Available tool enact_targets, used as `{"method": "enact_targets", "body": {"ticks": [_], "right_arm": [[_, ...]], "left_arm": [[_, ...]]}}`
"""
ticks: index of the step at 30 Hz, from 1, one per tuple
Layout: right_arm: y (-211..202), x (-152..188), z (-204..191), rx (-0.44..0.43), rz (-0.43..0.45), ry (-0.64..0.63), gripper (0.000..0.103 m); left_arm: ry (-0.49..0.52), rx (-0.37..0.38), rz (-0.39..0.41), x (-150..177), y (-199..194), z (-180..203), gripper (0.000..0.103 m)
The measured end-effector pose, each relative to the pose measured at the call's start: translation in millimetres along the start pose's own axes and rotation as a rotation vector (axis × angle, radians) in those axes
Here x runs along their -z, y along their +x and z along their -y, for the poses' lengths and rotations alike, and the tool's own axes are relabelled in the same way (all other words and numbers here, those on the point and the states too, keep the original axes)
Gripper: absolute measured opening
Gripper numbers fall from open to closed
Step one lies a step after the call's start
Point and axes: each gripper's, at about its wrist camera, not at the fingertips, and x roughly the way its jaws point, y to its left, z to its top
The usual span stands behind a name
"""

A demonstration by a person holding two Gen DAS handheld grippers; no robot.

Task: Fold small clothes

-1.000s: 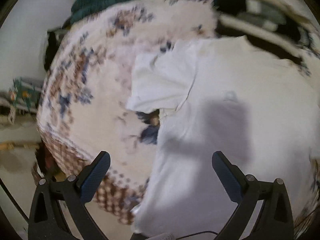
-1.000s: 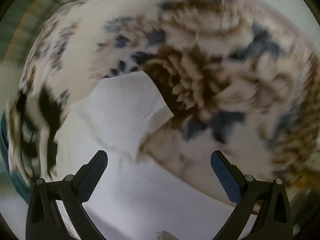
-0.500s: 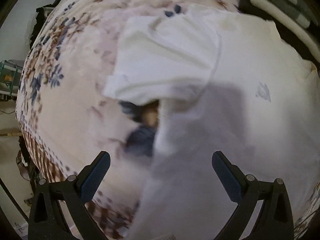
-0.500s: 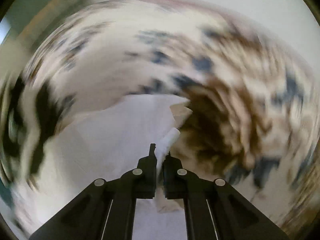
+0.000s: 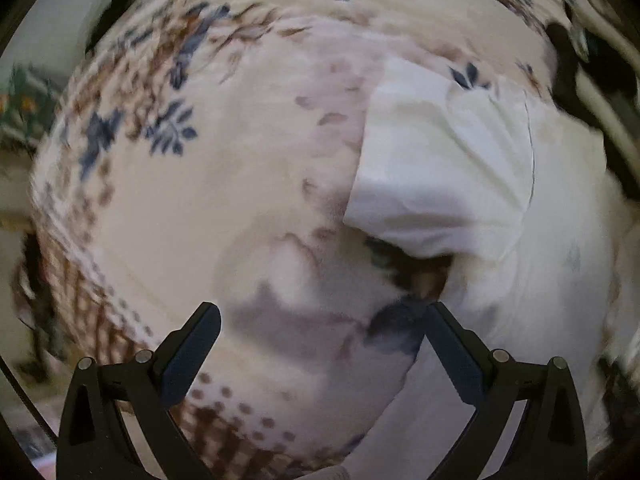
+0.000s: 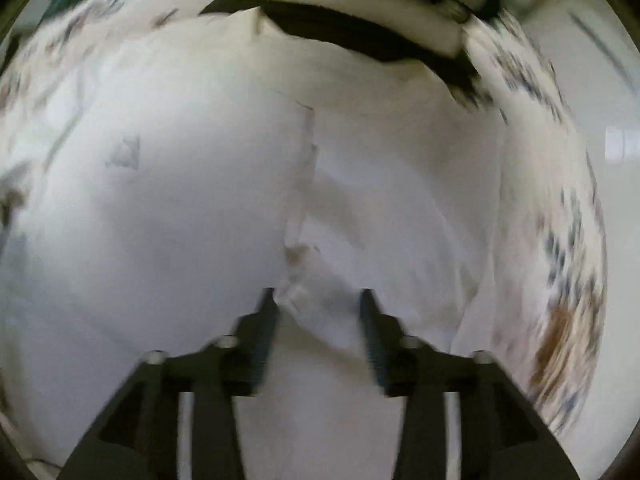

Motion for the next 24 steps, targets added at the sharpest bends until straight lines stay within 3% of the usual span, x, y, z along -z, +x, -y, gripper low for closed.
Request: {"method": "enact_targets", "body": {"ticks": [4, 8, 10, 11, 12, 14, 16, 19, 24], "right_arm": [[-11, 10, 45, -0.089, -0.038, 0.238, 0.056], [-7, 17, 70, -0.069, -0.077, 0.378, 0.056], [-2, 18, 81, -0.069, -0.092, 0.436, 0.056], [0, 17, 85, -0.064, -0.097, 0.461, 0.056], [2, 16, 88, -0.06, -0.099, 0.48, 0.056], [3, 16, 90, -0.056, -0.098, 0.497, 0.056], [3, 15, 91, -0.048, -0.097, 0.506, 0.056], [8, 21, 87, -0.046, -0.12, 0.519, 0.056], [5, 34, 78, -0.055, -0.138, 0.53, 0.056]], "left_arm": [[-0.147, 0.184, -0.049, -19, 15, -11, 0.103], [-0.371, 0.414, -0.138, -37, 46, -18, 0.1], [-0.446, 0.468, -0.142, -44, 55, -13, 0.085], [-0.469, 0.454, -0.119, -49, 57, -10, 0.061], [-0.466, 0.44, -0.096, -52, 54, -6, 0.03], [-0.436, 0.382, -0.024, -61, 47, 1, 0.006], [-0.349, 0.302, 0.113, -71, 25, 15, 0.006], [-0.133, 0.27, 0.245, -76, -2, 55, 0.006], [0.206, 0.325, 0.31, -45, -21, 140, 0.005]]}}
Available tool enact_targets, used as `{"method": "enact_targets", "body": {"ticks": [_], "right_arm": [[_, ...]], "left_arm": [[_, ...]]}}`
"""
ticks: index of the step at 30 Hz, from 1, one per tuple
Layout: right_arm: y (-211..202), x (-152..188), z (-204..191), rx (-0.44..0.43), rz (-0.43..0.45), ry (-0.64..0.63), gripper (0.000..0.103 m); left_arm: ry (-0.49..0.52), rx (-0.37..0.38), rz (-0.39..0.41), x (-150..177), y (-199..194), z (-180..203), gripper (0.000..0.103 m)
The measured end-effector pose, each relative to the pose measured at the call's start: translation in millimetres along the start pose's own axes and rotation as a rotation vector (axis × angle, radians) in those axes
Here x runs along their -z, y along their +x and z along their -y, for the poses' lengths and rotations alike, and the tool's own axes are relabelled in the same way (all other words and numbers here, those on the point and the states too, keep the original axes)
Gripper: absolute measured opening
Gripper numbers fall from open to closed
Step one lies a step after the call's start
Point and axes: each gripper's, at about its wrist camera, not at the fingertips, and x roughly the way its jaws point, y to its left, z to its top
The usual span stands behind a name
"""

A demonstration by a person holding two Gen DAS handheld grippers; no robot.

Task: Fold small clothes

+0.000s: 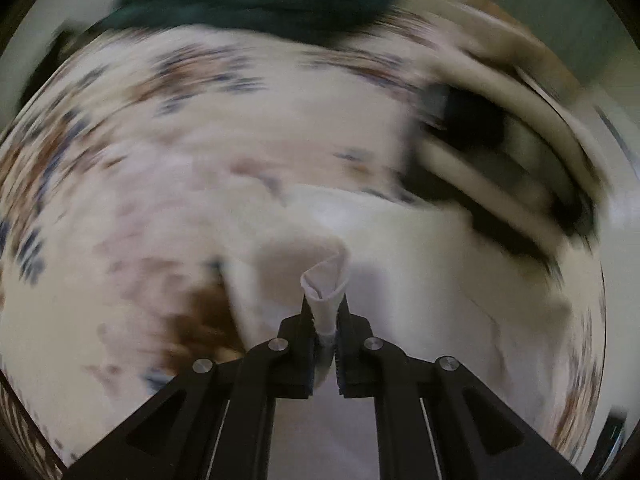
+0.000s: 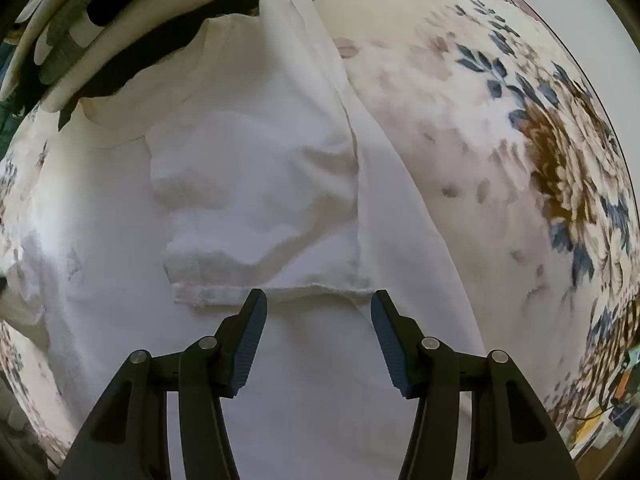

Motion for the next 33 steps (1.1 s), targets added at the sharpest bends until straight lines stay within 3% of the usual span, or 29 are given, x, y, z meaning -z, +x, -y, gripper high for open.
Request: {"method": "enact_targets", "body": {"ticks": [3, 6, 7, 9, 10, 12, 14, 18, 22, 24, 27, 33], "right_arm": [[-3, 3, 8, -0.002, -0.011, 0.023, 0.056], [-7, 5, 18, 0.007, -0.023, 0.026, 0.056], [-9, 5, 21, 0.004, -0.025, 0.027, 0.056], [-15, 4, 26, -0.008, -0.028, 0.026, 0.056], [-17, 3, 28, -0.016, -0.028, 0.024, 0.056], [-26, -2, 33, -0.041, -0.026, 0.016, 0.056], [-34, -6, 32, -0.06, -0.013, 0.006, 0.056], [-43, -33, 24, -0.115, -0.001, -0.009, 0.056], [-20, -44, 11, -0.086, -0.014, -0.069, 0.056], [-2, -43, -6, -0.036, -0.092, -0.137, 0.056], [-3, -41, -12, -0.023, -0.127, -0.196, 0.056], [-60, -53, 48, -0.171, -0.154, -0.094, 0.056]], "left_arm": [[0.18, 0.057, -0.022, 20, 5, 54, 0.005], [0.307, 0.096, -0.126, 39, 18, 79, 0.009], [0.313, 0.11, -0.148, 42, 20, 79, 0.011], [0.301, 0.115, -0.185, 43, 22, 70, 0.028], [0.28, 0.118, -0.187, 42, 21, 65, 0.03], [0.233, 0.085, -0.168, 40, 8, 47, 0.054], [0.172, 0.068, -0.141, 24, 1, 27, 0.063], [0.124, -0.004, -0.124, 2, 12, 5, 0.068], [0.239, -0.106, -0.227, 17, 62, 8, 0.068], [0.309, -0.138, -0.221, 30, 72, 16, 0.068], [0.322, -0.125, -0.205, 28, 59, 20, 0.068], [0.216, -0.13, -0.126, 23, 1, 14, 0.068]]}}
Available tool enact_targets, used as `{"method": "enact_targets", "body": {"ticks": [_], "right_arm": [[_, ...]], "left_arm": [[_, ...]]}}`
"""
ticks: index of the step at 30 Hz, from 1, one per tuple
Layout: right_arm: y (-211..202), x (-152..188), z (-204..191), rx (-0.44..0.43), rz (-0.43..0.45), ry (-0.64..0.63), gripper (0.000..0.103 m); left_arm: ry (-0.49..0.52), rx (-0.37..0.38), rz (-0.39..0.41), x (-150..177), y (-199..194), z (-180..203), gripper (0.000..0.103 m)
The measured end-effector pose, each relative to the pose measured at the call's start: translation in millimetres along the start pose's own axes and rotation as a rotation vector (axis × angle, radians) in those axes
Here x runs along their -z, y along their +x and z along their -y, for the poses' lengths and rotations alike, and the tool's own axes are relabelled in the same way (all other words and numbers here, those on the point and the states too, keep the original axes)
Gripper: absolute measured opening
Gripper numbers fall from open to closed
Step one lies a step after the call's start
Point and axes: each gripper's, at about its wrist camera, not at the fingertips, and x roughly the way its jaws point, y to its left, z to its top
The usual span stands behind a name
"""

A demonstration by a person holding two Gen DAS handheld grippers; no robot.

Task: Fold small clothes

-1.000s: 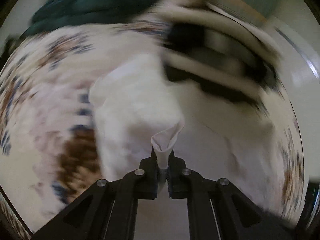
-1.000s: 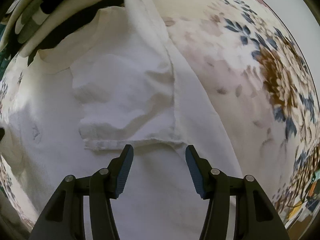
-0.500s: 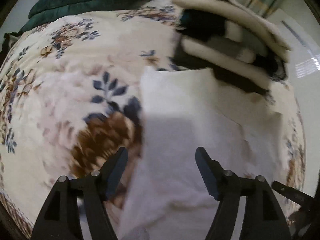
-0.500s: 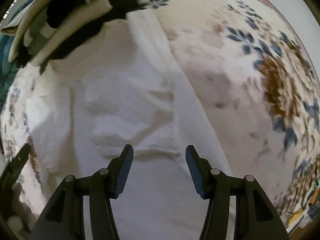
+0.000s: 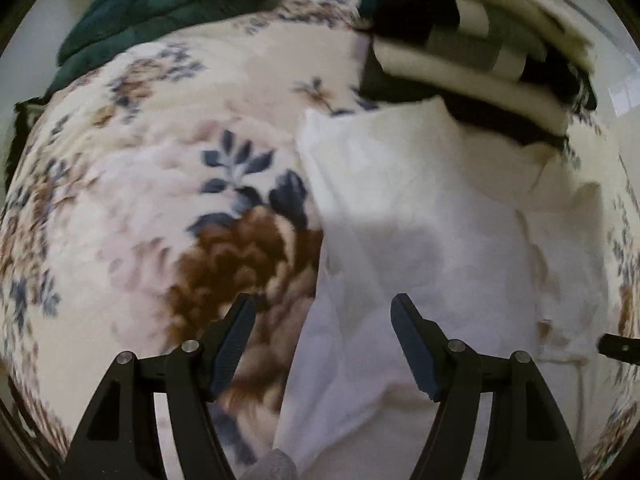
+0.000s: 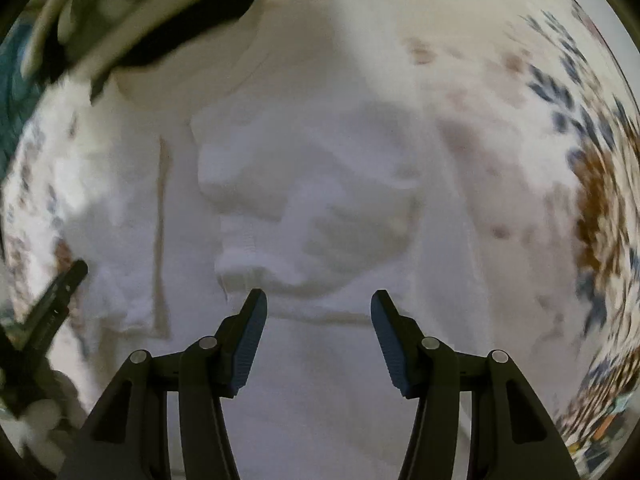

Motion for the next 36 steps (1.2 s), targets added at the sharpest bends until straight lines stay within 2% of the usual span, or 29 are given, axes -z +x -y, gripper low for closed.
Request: {"method": "enact_targets", "body": {"ticks": [3, 6, 8, 12, 16, 19, 22, 23, 24, 25, 26, 27, 30, 32, 36], "right_arm": [[-41, 6, 41, -0.047, -0.01, 0.026, 0.056], [-72, 17, 96, -0.037, -0.02, 0.009, 0.056], [-86, 14, 137, -0.031, -0.041, -0.022, 0.056], [-83, 10, 182, -0.032, -0.079, -0.081, 0.056], [-85, -2, 217, 0.01, -0.093, -0.166, 0.056], [-88, -14, 244, 0.038, -0.103, -0.185, 0.056], [-85, -27, 263, 0.054, -0.108, -0.196, 0.056], [-84, -32, 267, 0.059, -0.106, -0.2, 0.056], [-81, -37, 269, 0.06, -0.105, -0.204, 0.056], [-77, -42, 268, 0.058, -0.105, -0.207, 0.056], [-74, -47, 268, 0.05, -0.107, -0.207, 0.056], [-70, -51, 266, 0.041, -0.108, -0.208, 0.056], [-57, -72, 249, 0.006, -0.113, -0.236, 0.056], [-47, -87, 232, -0.023, -0.107, -0.256, 0.056], [-26, -117, 196, -0.125, -0.101, -0.274, 0.056]], "left_arm": [[-0.035, 0.005, -0.005, 18, -28, 15, 0.068], [-0.055, 0.018, -0.041, 51, -51, 48, 0.068], [-0.067, 0.032, -0.082, 79, -64, 79, 0.068], [-0.098, 0.084, -0.183, 146, -81, 156, 0.068], [-0.126, 0.159, -0.337, 218, -70, 241, 0.068], [-0.134, 0.209, -0.439, 260, -53, 292, 0.067], [-0.09, 0.224, -0.522, 293, -37, 331, 0.065], [-0.077, 0.222, -0.528, 300, -35, 339, 0.058], [-0.051, 0.208, -0.53, 309, -32, 348, 0.043], [-0.017, 0.179, -0.53, 316, -30, 356, 0.03], [0.013, 0.13, -0.523, 322, -29, 359, 0.004], [0.012, 0.109, -0.511, 322, -31, 357, 0.001], [-0.085, 0.116, -0.474, 317, -46, 336, 0.001], [-0.118, 0.108, -0.414, 311, -68, 317, 0.001], [-0.159, 0.092, -0.357, 304, -103, 290, 0.001]]}}
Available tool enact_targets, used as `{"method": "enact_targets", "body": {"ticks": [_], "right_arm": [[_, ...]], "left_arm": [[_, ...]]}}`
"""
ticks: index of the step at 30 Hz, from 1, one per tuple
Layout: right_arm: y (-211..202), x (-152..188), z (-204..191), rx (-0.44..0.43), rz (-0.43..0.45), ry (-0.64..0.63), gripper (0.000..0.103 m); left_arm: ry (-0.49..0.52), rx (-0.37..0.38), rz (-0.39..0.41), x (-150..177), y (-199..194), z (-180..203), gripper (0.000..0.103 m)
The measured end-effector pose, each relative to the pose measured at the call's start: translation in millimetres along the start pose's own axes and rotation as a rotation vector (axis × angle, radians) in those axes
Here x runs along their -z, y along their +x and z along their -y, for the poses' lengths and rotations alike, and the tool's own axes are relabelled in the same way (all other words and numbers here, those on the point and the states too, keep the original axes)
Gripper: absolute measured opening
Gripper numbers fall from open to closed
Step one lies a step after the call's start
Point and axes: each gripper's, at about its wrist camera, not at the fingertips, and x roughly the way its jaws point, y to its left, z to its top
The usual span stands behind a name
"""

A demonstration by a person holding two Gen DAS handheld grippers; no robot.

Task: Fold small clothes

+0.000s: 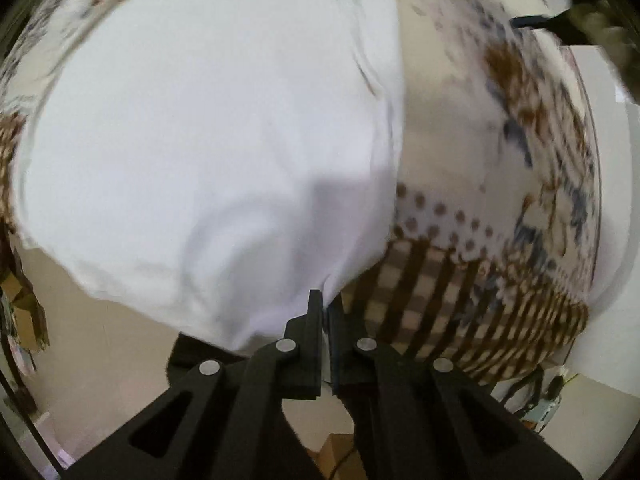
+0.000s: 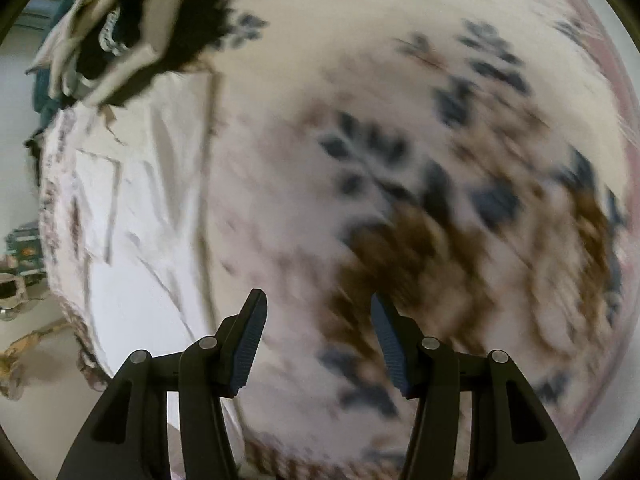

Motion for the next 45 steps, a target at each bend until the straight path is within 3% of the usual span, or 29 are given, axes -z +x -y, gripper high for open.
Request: {"method": "enact_targets", "body": {"ticks": [3, 11, 13, 15, 16, 23, 27, 31, 38, 42, 45], "right_arm": [[22, -39, -21, -0.078, -0.002, 0.011, 0.056], [69, -119, -79, -0.162, -0.014, 0.002, 0.056], [83, -129, -90, -0.172, -0.03, 0.011, 0.047], [95, -130, -103, -0.108, -0.039, 0.01, 0.008], [94, -128, -108, -0.087, -0.026, 0.004, 0.005], [38, -111, -176, -0.014, 0.089, -0.084, 0.004], [6, -110, -240, 0.043, 0.13, -0.175, 0.003], [4, -113, -331, 0.101, 0.149, -0.289, 0.003], [76, -117, -475, 0.251, 0.158, -0.434, 0.003], [137, -120, -521, 0.359, 0.119, -0.465, 0.003], [172, -122, -531, 0.401, 0.093, -0.458, 0.003]], "left_arm": [[-0.031, 0.004, 0.024, 7, -18, -18, 0.001], [-0.099, 0.02, 0.081, 6, -38, -51, 0.001], [-0.115, 0.03, 0.094, 3, -40, -58, 0.0], [-0.126, 0.036, 0.105, 2, -45, -67, 0.0], [-0.134, 0.043, 0.11, 1, -49, -73, 0.0], [-0.21, 0.091, 0.166, -8, -94, -136, 0.0], [-0.283, 0.094, 0.204, -20, -110, -195, 0.0], [-0.357, 0.095, 0.228, -32, -109, -256, 0.0], [-0.439, 0.079, 0.218, -52, -81, -352, 0.0], [-0.466, 0.101, 0.165, -58, -52, -385, 0.0], [-0.478, 0.144, 0.099, -61, -27, -402, 0.002]]}}
